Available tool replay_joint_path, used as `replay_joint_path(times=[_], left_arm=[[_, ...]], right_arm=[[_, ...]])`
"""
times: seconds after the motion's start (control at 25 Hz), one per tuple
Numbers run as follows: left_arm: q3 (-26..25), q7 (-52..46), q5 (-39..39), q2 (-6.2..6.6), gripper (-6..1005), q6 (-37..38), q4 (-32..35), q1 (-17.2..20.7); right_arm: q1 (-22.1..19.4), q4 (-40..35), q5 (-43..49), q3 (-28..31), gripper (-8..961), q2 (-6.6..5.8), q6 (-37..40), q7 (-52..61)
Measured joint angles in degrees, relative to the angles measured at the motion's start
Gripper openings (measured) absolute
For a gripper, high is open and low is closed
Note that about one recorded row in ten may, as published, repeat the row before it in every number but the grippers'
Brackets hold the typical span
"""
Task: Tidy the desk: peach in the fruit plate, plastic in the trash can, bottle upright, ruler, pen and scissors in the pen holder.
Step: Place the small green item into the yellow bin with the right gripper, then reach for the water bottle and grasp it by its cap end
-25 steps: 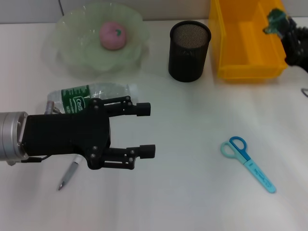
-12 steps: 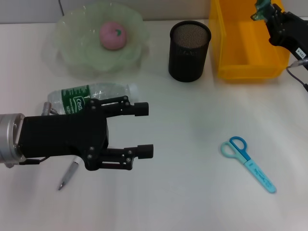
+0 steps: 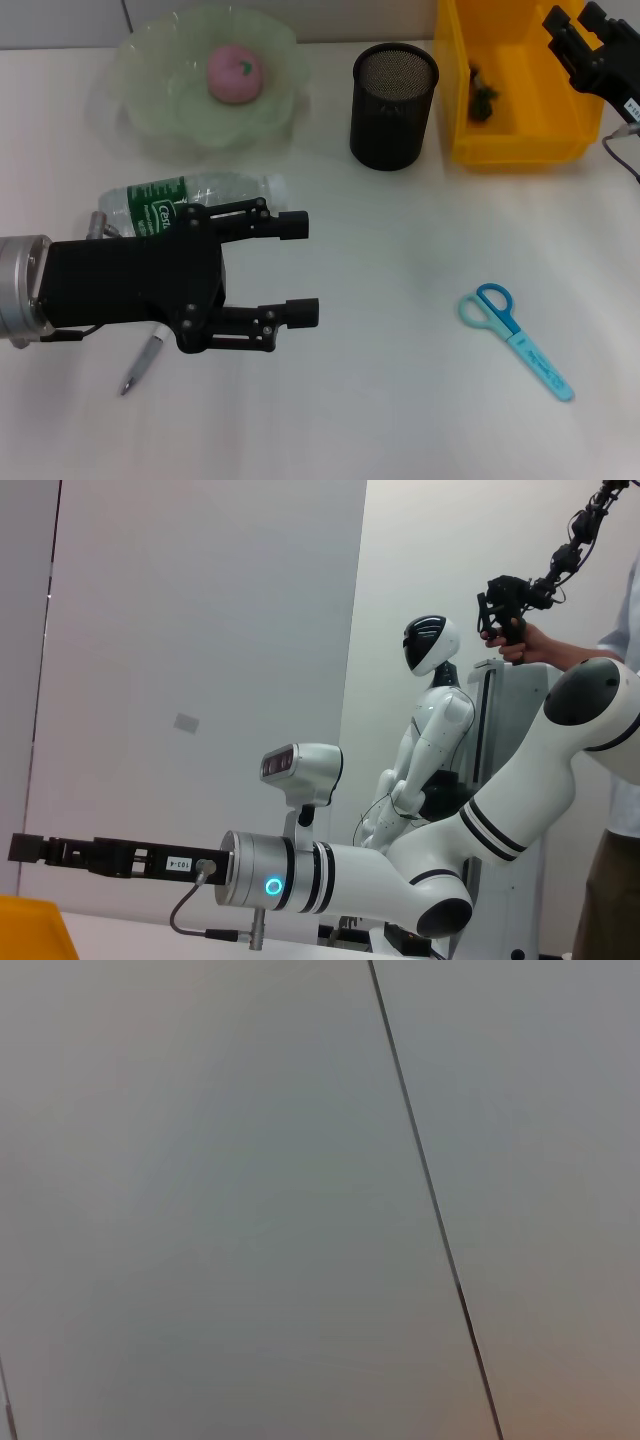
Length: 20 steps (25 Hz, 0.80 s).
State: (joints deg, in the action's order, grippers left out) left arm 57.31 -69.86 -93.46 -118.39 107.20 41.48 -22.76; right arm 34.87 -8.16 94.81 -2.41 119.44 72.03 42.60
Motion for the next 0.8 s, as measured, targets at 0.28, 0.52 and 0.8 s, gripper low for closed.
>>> replay_joint_path(times=[0.28, 0.52, 0.8], left_arm=[[0.00, -0.24, 0.00, 0.04, 795, -0.03, 0.00, 0.00], [-0.02, -0.41, 0.00, 0.15, 795, -0.01, 0.00, 0.16], [-1.41, -0.17, -0.22, 0.26, 794, 0.03, 0.07, 1.19]], right_arm=[[-1.33, 2.32, 0.58, -0.63, 534, 0.03, 5.74, -0.19], [-6.23, 4.29, 0.84, -4.60, 548, 0.01, 16.92, 0.41], [-11.29, 4.27, 0.88, -7.31, 547, -0.16, 22.21, 3.25]])
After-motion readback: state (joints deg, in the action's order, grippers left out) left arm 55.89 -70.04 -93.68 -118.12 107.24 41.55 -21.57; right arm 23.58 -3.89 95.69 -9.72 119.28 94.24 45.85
